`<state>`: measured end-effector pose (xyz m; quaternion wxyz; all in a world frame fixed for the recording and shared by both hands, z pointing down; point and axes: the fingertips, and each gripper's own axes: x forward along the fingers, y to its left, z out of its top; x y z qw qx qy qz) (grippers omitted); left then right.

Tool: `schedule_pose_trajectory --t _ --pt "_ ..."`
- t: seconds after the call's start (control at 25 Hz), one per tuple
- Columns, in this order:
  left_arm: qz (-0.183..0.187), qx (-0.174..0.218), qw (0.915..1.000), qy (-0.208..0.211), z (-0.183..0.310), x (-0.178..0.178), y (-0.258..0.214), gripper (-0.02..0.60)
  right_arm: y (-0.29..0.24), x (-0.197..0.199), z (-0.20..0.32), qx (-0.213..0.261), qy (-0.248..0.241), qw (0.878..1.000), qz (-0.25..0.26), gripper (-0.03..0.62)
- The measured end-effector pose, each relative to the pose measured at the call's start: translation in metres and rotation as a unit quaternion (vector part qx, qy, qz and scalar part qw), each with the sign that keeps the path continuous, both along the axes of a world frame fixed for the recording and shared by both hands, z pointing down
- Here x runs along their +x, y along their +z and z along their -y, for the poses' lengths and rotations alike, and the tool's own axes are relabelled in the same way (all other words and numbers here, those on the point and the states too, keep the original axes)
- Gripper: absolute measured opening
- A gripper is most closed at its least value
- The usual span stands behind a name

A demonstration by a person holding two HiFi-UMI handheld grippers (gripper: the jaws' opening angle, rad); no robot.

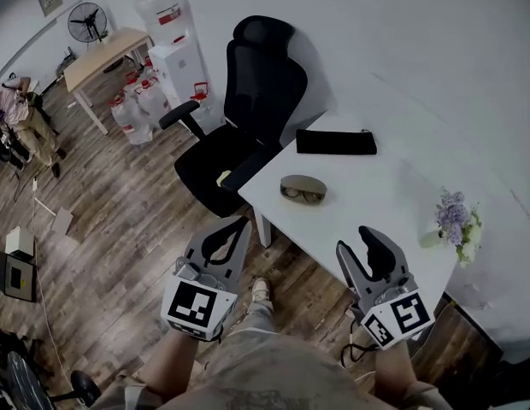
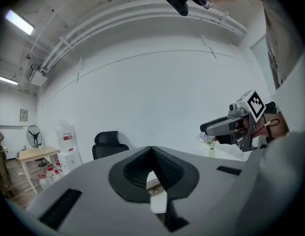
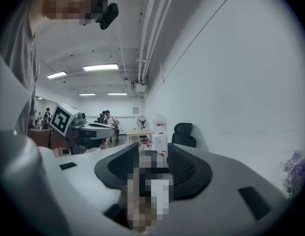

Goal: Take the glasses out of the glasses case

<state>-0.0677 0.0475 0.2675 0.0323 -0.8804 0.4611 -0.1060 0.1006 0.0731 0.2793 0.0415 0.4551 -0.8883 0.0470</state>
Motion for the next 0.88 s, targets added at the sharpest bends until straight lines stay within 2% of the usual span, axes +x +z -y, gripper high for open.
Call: schedule_pose_trajectory --t 0.24,0.44,0.64,0.88 --pt "0.008 -0.047 0.9984 0.032 0.082 -0.007 0.036 0.015 0.04 -0.027 0.083 -0.056 0.009 0.998 -0.005 0.19" --pt "0.015 -0.093 0.9937 0.061 0.138 -0.009 0.077 0.015 0.085 -0.043 0.136 -0.107 0.021 0.994 -0.017 0.19" --pt "0.037 -0.133 0.9851 0.104 0.172 -0.007 0.126 0.015 0.138 -0.054 0.172 -0.162 0.045 0.986 -0.02 0.19" --pt "0.04 -0.183 0.9755 0.115 0.197 -0.003 0.172 0.015 0.187 -0.061 0.195 -0.215 0.043 0.975 -0.017 0.19"
